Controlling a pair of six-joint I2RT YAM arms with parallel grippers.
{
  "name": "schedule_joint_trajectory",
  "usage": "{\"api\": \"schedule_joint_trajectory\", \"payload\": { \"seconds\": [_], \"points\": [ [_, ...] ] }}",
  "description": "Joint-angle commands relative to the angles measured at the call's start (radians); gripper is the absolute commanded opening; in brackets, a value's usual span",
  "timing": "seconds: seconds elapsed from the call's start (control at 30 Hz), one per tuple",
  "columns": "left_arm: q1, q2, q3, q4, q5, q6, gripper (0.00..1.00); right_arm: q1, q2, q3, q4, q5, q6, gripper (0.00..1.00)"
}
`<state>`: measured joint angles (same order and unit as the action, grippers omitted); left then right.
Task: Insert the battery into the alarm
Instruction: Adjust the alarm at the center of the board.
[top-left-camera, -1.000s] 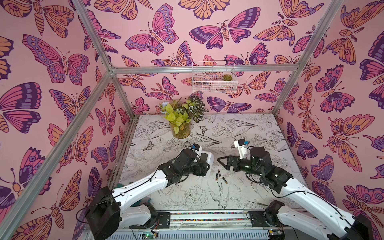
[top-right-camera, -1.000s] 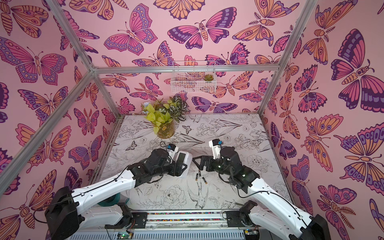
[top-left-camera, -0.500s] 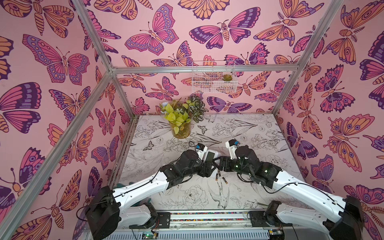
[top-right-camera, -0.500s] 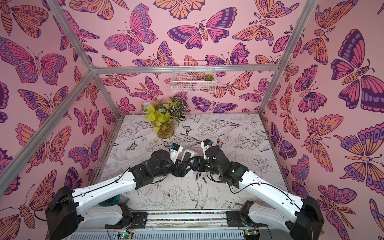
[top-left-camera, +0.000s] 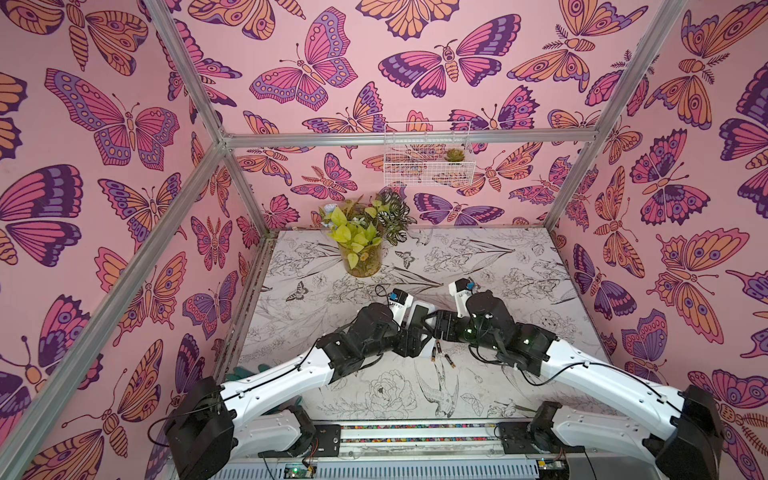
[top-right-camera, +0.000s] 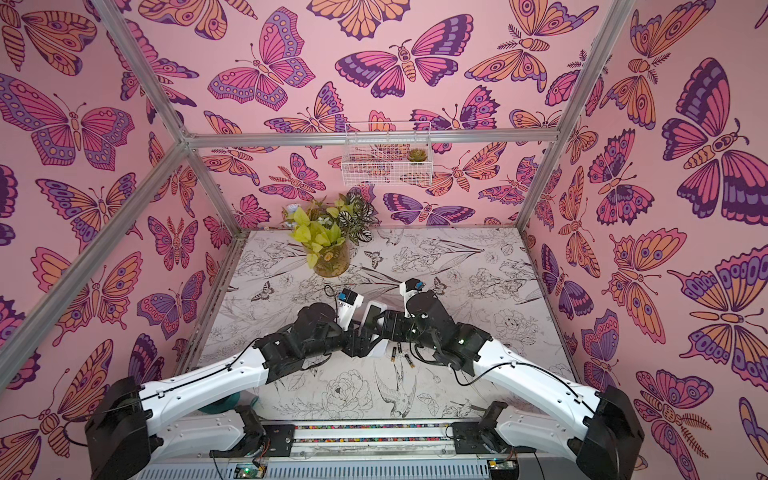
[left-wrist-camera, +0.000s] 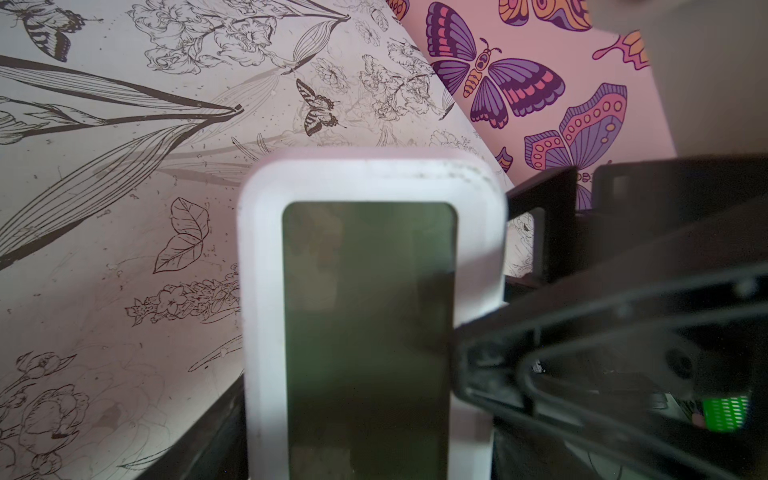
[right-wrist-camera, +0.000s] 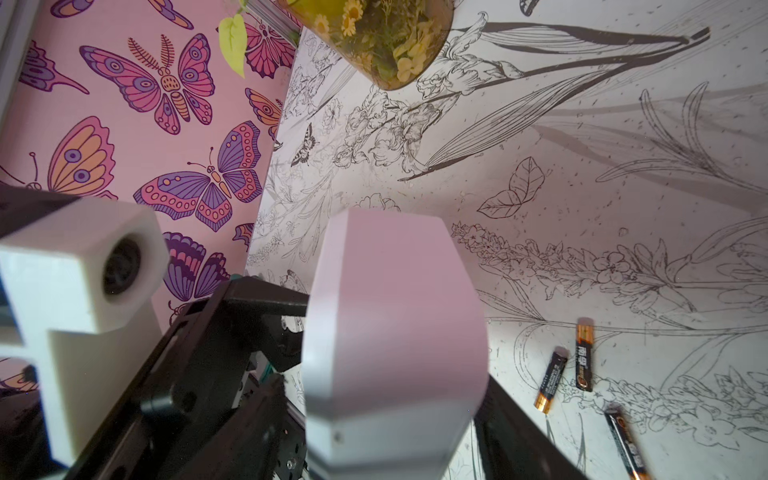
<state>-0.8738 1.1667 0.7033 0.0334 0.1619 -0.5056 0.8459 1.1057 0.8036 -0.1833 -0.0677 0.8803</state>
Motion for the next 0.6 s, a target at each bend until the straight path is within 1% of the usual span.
{"api": "schedule_joint_trajectory", "payload": {
  "seconds": [0.0,0.17,0.23,0.3,0.4,0.43,0.5,0.57],
  "points": [
    [-0.005,-0.030,-0.012,0.069,0.018,0.006,0.68,0.007,0.012,0.023,0.036,0.002,0.027,0.71],
    [-0.005,-0.041,-0.015,0.070,0.016,0.003,0.68,0.008,0.019,0.031,0.042,0.027,0.037,0.58],
    [-0.005,-0.047,-0.020,0.068,0.001,0.006,0.69,0.007,0.023,0.039,0.036,0.039,0.033,0.56],
    [-0.005,-0.055,-0.030,0.063,-0.025,0.007,0.71,0.008,0.033,0.047,0.030,0.052,0.025,0.50],
    [-0.005,-0.079,-0.042,0.038,-0.062,0.004,0.79,0.007,0.067,0.066,0.015,0.066,0.009,0.42],
    [-0.005,-0.089,-0.048,0.031,-0.069,0.003,0.85,0.007,0.085,0.076,0.007,0.070,0.003,0.41],
    [-0.005,-0.113,-0.058,0.010,-0.098,-0.007,0.93,0.007,0.115,0.097,-0.016,0.086,-0.014,0.37],
    [-0.005,-0.143,-0.072,-0.033,-0.167,-0.029,0.98,0.007,0.150,0.128,-0.045,0.115,-0.032,0.36]
  ]
}}
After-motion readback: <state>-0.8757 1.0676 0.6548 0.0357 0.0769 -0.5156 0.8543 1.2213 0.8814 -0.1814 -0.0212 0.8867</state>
